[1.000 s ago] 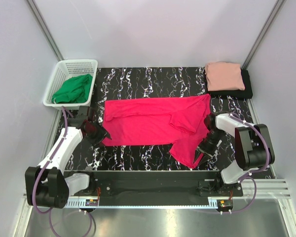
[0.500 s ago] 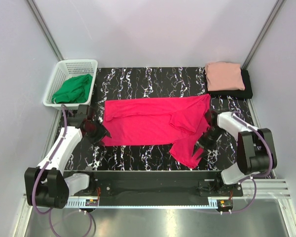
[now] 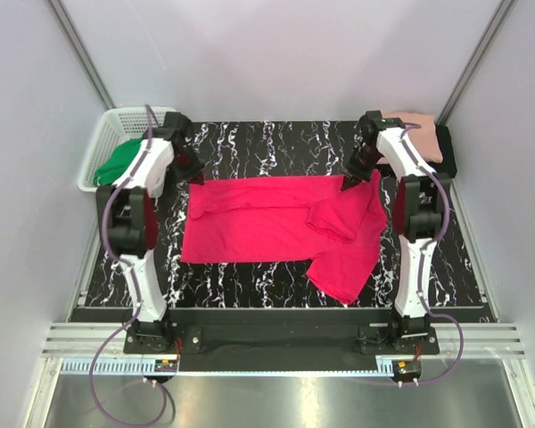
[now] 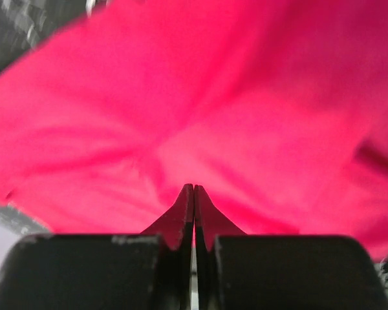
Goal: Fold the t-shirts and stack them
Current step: Fold the tshirt
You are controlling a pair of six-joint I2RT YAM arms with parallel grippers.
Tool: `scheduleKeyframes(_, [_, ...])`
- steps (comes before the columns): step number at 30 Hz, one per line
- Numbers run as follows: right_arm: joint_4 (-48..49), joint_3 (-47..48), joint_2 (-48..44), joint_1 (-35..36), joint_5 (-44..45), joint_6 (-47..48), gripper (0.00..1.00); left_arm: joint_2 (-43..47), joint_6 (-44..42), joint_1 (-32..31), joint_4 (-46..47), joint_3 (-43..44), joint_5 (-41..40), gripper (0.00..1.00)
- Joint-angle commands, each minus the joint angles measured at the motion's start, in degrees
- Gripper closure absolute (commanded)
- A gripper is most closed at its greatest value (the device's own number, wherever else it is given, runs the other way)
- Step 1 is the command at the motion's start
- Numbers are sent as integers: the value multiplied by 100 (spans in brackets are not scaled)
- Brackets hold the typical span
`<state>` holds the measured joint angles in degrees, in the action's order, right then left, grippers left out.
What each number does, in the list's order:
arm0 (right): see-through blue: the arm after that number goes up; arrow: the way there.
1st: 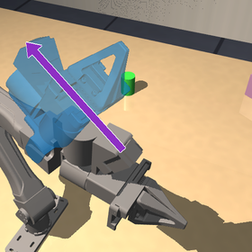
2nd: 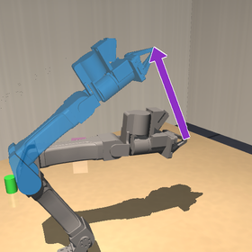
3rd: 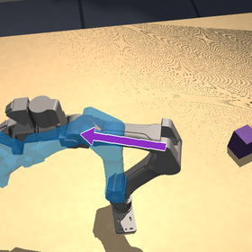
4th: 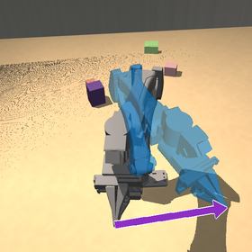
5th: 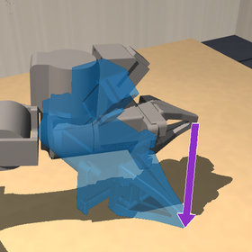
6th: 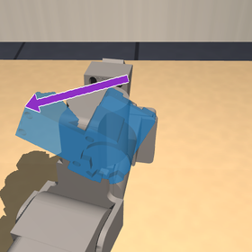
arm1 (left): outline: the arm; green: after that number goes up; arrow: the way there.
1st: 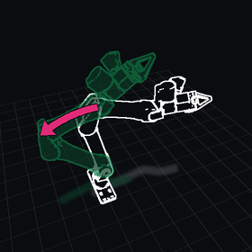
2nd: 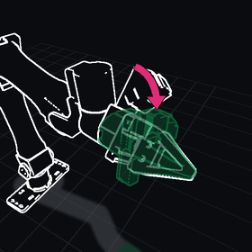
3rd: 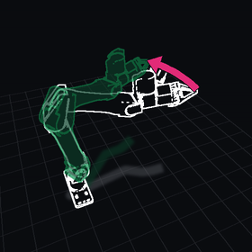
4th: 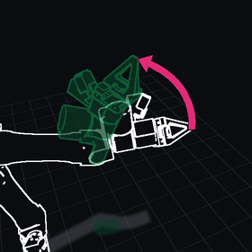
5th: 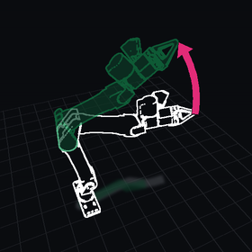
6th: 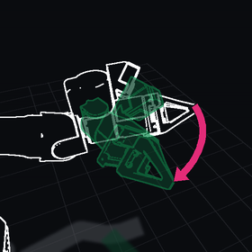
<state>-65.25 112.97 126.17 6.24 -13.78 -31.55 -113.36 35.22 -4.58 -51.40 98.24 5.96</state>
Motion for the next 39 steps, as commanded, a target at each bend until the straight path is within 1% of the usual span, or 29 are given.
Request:
scheduleKeyframes(1, [-638, 1077, 636, -70, 490, 456, 100, -721, -533, 45, -722, 1010, -323, 100])
scheduleKeyframes(3, [-603, 1393, 777, -88, 630, 527, 100, -941, -639, 62, -793, 1206, -410, 100])
scheduleKeyframes(8, [-699, 1834, 1015, -114, 815, 667, 100, -1302, -718, 98, -793, 1505, -464, 100])
scheduleKeyframes(14, [-515, 1790, 1024, -132, 780, 747, 100, -1513, -806, 89, -793, 1699, -420, 100])
scheduleKeyframes(20, [-515, 1843, 1269, -184, 991, 773, 100, -1707, -947, 71, -802, 1708, -358, 100])
scheduleKeyframes(26, [-523, 2273, 1691, -325, 834, 870, 100, -1847, -1043, -8, -811, 1751, -323, 100])
scheduleKeyframes(33, [-593, 3222, 2087, -598, 420, 835, 100, -2102, -1105, -131, -986, 2251, -253, 100])
scheduleKeyframes(39, [-594, 3328, 2236, -589, 201, 835, 100, -2208, -1123, -201, -1065, 2419, -200, 100])
